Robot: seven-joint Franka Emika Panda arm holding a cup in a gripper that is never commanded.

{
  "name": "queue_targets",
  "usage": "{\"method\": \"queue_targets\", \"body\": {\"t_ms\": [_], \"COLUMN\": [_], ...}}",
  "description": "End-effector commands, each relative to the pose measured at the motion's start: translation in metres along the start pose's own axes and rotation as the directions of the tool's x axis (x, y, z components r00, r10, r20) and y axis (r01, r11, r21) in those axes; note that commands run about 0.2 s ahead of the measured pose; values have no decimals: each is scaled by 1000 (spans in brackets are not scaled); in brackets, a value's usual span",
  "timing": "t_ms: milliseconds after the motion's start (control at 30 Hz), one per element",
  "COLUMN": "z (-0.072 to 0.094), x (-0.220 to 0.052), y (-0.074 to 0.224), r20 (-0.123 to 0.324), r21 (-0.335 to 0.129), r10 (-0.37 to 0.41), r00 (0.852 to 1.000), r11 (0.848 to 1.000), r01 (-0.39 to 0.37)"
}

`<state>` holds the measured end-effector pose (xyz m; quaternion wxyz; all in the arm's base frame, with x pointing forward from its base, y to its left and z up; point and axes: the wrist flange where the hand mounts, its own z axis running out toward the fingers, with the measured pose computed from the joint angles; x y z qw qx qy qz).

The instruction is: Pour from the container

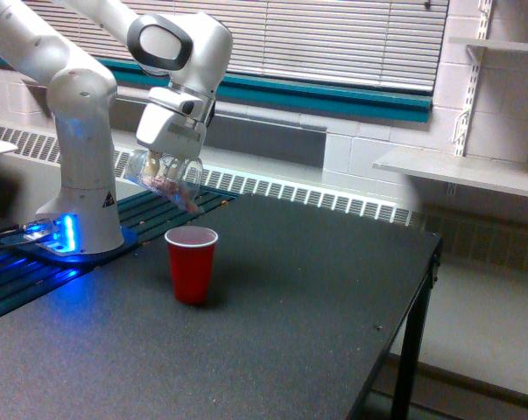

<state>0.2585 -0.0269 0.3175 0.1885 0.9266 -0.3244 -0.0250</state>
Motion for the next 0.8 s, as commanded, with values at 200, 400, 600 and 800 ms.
{"method": "queue_targets", "body": {"t_ms": [200,400,600,800], "z": [14,13,13,10], "x": [-9,-8,-9,-7], "y": [-1,-1,-1,-2], "r20": [4,5,4,-5], "r21": [-45,-43,-35,-13], "r10": [-9,-14,-10,-11], "r00": [1000,1000,1000,1000], "r11": [999,999,999,1000], "r01": [9,14,10,11]}}
